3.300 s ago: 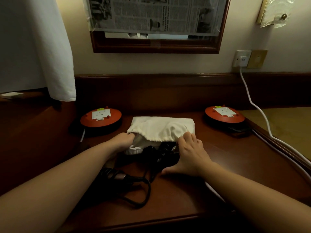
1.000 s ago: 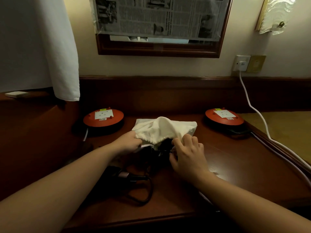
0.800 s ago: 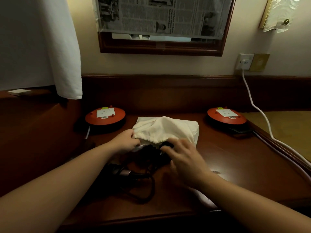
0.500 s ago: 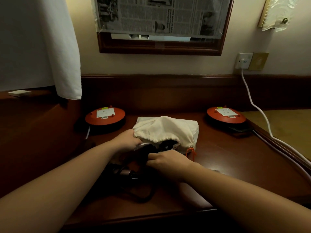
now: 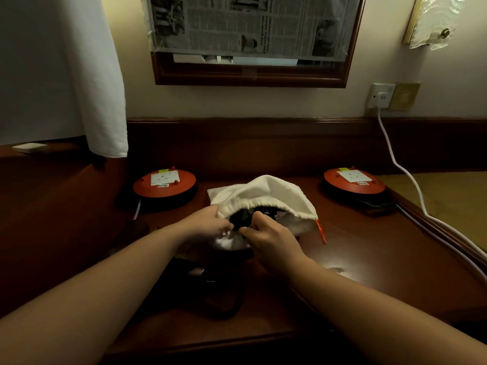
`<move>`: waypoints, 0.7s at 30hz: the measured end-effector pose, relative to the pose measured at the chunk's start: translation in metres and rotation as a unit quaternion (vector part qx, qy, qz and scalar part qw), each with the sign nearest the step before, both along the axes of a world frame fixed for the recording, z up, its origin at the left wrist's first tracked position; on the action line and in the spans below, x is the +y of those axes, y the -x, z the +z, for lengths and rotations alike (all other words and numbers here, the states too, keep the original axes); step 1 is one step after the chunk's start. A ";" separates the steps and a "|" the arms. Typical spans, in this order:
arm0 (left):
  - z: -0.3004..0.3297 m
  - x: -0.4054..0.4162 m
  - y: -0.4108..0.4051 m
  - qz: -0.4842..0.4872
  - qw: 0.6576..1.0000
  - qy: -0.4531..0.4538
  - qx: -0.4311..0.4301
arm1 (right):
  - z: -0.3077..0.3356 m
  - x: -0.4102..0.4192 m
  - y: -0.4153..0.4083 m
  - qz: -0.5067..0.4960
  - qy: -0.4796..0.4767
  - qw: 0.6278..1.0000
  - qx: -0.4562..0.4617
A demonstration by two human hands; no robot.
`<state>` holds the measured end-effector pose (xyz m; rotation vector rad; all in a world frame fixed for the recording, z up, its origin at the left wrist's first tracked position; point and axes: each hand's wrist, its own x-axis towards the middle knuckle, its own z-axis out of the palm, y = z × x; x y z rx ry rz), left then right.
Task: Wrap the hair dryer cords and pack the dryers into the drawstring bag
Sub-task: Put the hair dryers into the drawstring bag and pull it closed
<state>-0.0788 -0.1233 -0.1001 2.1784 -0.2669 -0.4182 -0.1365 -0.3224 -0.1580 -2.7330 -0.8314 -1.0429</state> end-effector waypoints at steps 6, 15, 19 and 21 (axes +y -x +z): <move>0.001 0.007 0.001 -0.009 1.000 0.025 0.010 | 0.009 0.001 -0.008 -0.103 -0.028 0.978 0.181; -0.001 0.023 -0.015 0.047 0.989 -0.127 -0.062 | 0.032 -0.084 0.001 -0.423 -0.013 0.873 0.244; 0.006 0.043 -0.019 0.012 0.976 -0.212 -0.041 | 0.049 -0.128 -0.003 -0.334 -0.185 0.826 0.415; 0.019 0.048 -0.023 -0.008 0.971 -0.237 -0.018 | 0.068 -0.140 -0.001 -0.268 -0.212 0.825 0.450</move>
